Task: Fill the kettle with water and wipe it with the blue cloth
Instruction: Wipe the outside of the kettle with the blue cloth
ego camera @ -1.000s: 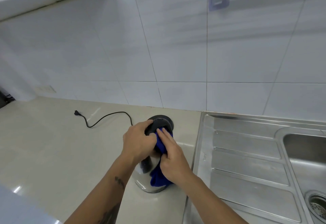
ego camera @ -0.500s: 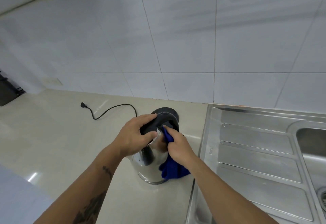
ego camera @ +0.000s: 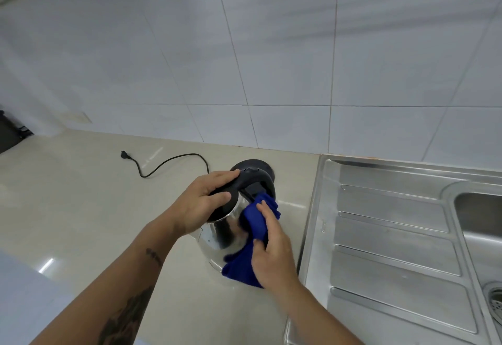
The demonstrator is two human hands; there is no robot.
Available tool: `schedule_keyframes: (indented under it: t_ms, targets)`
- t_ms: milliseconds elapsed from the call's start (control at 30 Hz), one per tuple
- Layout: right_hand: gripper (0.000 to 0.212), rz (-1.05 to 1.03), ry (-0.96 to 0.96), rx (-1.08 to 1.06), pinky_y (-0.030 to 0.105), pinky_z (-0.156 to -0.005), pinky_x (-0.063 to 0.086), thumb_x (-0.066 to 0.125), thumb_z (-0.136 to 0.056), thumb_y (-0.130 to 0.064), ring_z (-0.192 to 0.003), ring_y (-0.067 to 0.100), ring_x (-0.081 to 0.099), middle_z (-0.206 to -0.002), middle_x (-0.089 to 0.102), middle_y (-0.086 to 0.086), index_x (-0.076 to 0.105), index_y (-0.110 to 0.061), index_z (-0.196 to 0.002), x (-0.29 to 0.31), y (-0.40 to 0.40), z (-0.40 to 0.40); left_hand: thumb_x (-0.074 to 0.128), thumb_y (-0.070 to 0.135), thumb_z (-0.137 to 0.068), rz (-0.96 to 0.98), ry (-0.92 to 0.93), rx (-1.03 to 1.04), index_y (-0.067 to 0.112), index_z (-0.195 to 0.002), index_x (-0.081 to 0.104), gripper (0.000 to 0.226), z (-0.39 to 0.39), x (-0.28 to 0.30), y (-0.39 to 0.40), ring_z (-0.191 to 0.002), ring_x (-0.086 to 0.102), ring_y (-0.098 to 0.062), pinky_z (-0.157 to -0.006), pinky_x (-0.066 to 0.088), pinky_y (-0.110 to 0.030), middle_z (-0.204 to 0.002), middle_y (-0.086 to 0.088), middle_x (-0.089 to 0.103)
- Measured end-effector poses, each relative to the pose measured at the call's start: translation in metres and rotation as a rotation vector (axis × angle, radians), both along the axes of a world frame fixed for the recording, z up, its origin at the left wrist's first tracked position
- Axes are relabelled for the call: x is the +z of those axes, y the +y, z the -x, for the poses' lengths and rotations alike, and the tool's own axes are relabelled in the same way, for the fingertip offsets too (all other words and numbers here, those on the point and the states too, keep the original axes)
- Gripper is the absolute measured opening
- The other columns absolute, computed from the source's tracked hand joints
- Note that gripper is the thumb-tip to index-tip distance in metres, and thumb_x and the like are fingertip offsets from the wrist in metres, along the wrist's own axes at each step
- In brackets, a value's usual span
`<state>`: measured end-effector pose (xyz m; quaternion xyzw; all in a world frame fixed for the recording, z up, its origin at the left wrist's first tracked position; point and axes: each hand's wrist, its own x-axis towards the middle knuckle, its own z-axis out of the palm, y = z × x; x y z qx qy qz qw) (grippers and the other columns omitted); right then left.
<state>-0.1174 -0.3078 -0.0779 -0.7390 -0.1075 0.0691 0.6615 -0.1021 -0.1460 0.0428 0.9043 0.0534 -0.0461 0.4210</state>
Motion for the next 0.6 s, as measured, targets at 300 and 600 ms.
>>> schedule_keyframes:
  t_ms: [300,600]
  targets:
    - [0.06,0.071,0.09,0.137,0.015,-0.095,0.038,0.043,-0.096,0.002,-0.115,0.007,0.051,-0.138,0.053,-0.005,0.042,-0.028,-0.147,0.029,0.0,-0.029,0.06,0.026,-0.098,-0.129,0.01,0.02,0.028,-0.147,0.045,0.052,0.009,-0.001,0.015,-0.125,0.049,-0.002,-0.109,0.039,-0.024,-0.139,0.012,0.051]
    - [0.073,0.264,-0.367,0.118,0.013,-0.116,0.026,0.044,-0.095,0.003,-0.151,0.001,0.009,-0.167,0.003,-0.014,0.02,-0.028,-0.157,0.004,0.006,0.019,0.049,0.064,-0.08,-0.051,0.006,0.459,0.046,-0.142,0.045,0.065,-0.001,-0.01,-0.023,-0.13,0.048,-0.025,-0.11,0.037,-0.05,-0.141,0.005,0.051]
